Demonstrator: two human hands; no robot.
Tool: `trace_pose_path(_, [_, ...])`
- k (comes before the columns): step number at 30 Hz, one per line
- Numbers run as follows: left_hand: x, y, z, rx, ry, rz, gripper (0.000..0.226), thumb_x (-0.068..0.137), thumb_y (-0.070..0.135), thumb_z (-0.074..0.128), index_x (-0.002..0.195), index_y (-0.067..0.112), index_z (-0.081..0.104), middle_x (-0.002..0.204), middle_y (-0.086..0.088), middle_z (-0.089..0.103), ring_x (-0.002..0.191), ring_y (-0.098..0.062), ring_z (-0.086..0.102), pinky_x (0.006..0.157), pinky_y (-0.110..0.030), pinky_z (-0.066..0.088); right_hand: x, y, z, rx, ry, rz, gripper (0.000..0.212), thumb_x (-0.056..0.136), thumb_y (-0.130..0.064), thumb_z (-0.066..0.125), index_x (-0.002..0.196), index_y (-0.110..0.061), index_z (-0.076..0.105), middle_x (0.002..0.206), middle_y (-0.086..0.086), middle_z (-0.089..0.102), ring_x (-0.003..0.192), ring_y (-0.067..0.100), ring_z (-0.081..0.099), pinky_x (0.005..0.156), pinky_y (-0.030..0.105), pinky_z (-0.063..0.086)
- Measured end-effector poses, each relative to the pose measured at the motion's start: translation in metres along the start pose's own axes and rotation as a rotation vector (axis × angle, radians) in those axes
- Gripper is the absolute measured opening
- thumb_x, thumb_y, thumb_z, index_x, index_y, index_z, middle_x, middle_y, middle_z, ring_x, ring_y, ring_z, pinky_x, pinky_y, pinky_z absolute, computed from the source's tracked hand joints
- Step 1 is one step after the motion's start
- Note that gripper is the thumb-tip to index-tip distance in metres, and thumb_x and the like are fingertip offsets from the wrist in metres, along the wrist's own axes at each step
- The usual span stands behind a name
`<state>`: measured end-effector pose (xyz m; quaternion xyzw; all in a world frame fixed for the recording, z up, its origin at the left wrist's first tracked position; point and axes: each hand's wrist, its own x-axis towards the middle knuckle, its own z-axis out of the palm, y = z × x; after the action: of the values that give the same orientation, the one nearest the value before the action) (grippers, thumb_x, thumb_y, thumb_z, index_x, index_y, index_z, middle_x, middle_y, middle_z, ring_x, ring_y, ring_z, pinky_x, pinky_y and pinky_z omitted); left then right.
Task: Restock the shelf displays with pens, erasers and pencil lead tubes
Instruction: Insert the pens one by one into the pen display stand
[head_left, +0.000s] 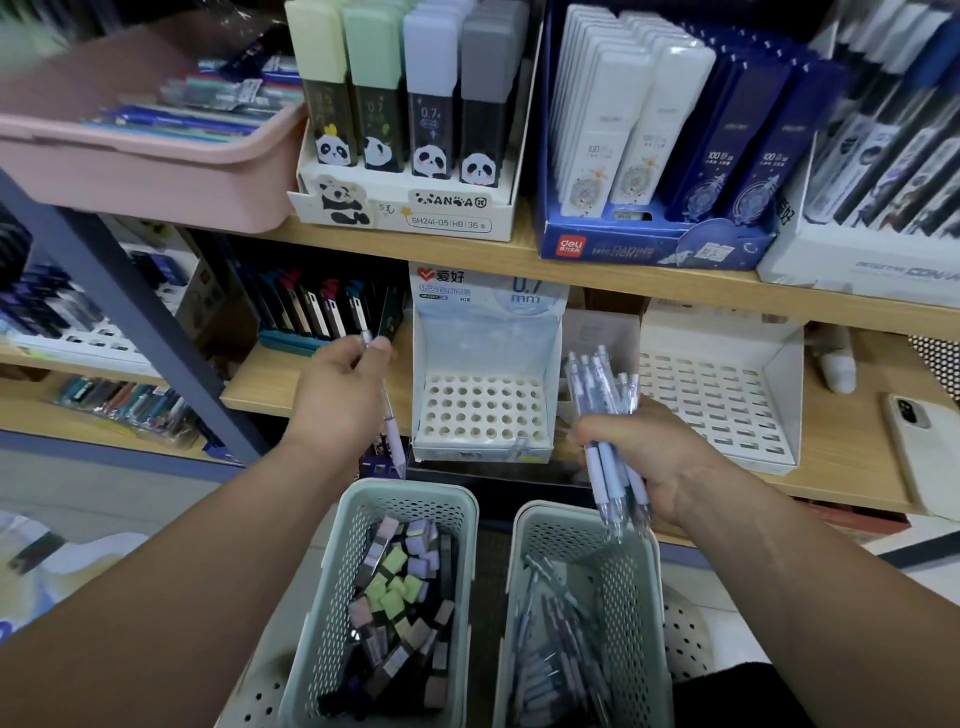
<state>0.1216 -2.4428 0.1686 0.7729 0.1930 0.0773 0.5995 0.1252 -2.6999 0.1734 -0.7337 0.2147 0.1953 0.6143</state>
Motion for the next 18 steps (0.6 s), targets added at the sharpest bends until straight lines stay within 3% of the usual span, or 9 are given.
trace_pose_path(2, [-0.003,0.01,-0.002,-0.025,-0.048,0.066,0.022,0.106,0.03,0.046,0.102,0.022,0.066,0.068,0.0,0.052,0.049,-0.001,0.053,0.043,-0.01,0.038,-0.002,-0.002,0.003,0.036,0.027,-0.016,0.019,0.075,0.001,0.075,0.09,-0.007,0.066,0.065,0.009,0.062,0.059,0.024,0.058,0.061,0.032,0.05])
trace_pose_path(3, [-0.004,0.012,-0.002,-0.024,-0.069,0.101,0.021,0.106,0.028,0.046,0.102,0.025,0.067,0.067,0.004,0.056,0.05,0.003,0.054,0.046,-0.009,0.04,-0.004,-0.002,0.005,0.034,0.033,-0.021,0.019,0.075,0.001,0.075,0.09,-0.008,0.065,0.065,0.008,0.061,0.058,0.023,0.057,0.059,0.031,0.049])
trace_pose_path(4, [-0.004,0.014,-0.003,0.002,-0.08,0.144,0.021,0.105,0.027,0.047,0.1,0.028,0.067,0.075,0.004,0.061,0.058,0.004,0.056,0.056,-0.013,0.045,-0.006,-0.003,0.007,0.023,0.03,-0.021,0.018,0.076,0.0,0.075,0.089,-0.008,0.065,0.065,0.008,0.061,0.057,0.022,0.056,0.056,0.029,0.048])
trace_pose_path(6, [-0.002,0.011,-0.004,0.125,-0.071,0.248,0.021,0.105,0.028,0.047,0.097,0.034,0.066,0.1,0.004,0.065,0.088,-0.009,0.062,0.077,-0.028,0.049,-0.01,-0.002,0.011,0.007,0.015,-0.015,0.018,0.076,0.0,0.075,0.089,-0.007,0.065,0.067,0.009,0.062,0.055,0.021,0.056,0.051,0.025,0.046])
trace_pose_path(8, [0.003,0.008,-0.006,0.203,-0.032,0.307,0.02,0.105,0.028,0.047,0.104,0.032,0.066,0.108,0.003,0.063,0.099,-0.015,0.061,0.087,-0.035,0.049,-0.012,-0.003,0.013,-0.002,0.005,-0.017,0.019,0.076,-0.001,0.076,0.091,-0.007,0.065,0.07,0.009,0.062,0.057,0.021,0.056,0.053,0.025,0.045])
trace_pose_path(11, [0.011,0.004,-0.006,0.203,0.038,0.305,0.022,0.105,0.028,0.048,0.114,0.024,0.067,0.107,-0.003,0.064,0.082,-0.01,0.059,0.071,-0.029,0.047,-0.011,-0.005,0.015,-0.014,0.008,-0.032,0.018,0.077,-0.002,0.076,0.09,-0.008,0.065,0.071,0.008,0.061,0.06,0.021,0.055,0.057,0.026,0.043])
trace_pose_path(13, [0.015,0.001,-0.004,0.225,0.058,0.315,0.019,0.104,0.028,0.048,0.11,0.025,0.067,0.102,-0.005,0.065,0.074,-0.011,0.056,0.063,-0.028,0.041,-0.01,-0.005,0.015,-0.028,0.007,-0.039,0.019,0.078,-0.002,0.076,0.091,-0.009,0.065,0.071,0.008,0.061,0.06,0.02,0.055,0.054,0.024,0.043])
trace_pose_path(18, [0.022,-0.002,0.003,0.346,0.04,0.355,0.018,0.103,0.017,0.05,0.1,0.018,0.068,0.093,0.004,0.065,0.086,-0.017,0.062,0.069,-0.03,0.044,-0.006,0.001,0.012,-0.034,0.015,-0.044,0.03,0.075,0.001,0.076,0.101,-0.009,0.065,0.078,0.009,0.065,0.067,0.023,0.06,0.062,0.028,0.046])
